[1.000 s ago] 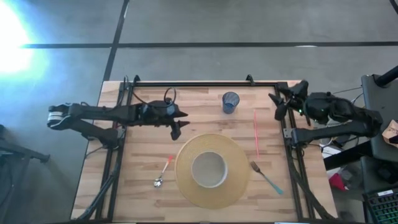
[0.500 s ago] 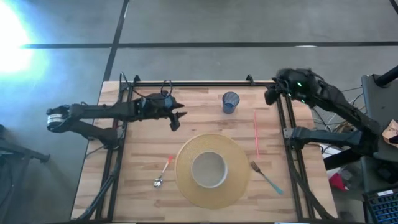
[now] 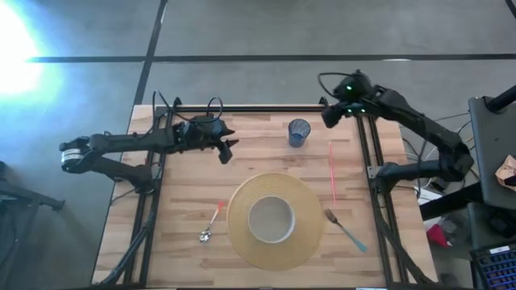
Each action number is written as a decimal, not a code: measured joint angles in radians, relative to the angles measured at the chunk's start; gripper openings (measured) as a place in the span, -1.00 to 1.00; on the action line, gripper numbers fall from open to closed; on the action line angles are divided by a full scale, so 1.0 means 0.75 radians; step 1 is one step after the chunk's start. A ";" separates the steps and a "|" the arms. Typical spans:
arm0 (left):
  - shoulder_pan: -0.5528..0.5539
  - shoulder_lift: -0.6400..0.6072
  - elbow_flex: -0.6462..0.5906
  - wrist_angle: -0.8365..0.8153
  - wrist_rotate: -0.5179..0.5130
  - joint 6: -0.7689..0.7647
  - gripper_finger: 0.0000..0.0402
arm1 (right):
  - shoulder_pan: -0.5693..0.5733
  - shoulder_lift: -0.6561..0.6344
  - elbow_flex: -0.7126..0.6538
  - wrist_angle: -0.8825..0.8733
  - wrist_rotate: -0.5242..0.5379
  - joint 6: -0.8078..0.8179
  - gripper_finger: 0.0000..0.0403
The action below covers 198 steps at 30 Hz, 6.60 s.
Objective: Pick & Place Utensil
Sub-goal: Move the blue cup to the top right of the brown placemat, then put the orange spoon into the white bowl on the brown placemat
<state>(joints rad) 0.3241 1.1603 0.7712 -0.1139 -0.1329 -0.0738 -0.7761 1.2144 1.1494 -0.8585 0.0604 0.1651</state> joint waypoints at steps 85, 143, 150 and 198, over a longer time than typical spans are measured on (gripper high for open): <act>0.003 0.001 -0.008 -0.026 0.001 -0.068 -0.11 | 0.285 0.281 0.234 -0.213 -0.104 0.012 -0.94; -0.272 0.001 -0.009 -0.138 0.001 -0.251 -0.11 | 0.583 0.260 -0.152 -0.108 -0.110 0.158 -0.94; -0.272 0.001 -0.009 -0.138 0.001 -0.251 -0.11 | 0.583 0.295 -0.158 -0.101 -0.116 0.142 -0.94; -0.274 0.001 0.188 -0.680 0.027 -0.493 0.14 | 0.584 0.000 -0.029 -0.263 -0.011 0.087 -0.09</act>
<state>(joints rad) 0.1183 1.1610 0.9123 -0.6237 -0.1128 -0.4434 -0.3382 1.2143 1.1277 -1.0557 0.0525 0.2304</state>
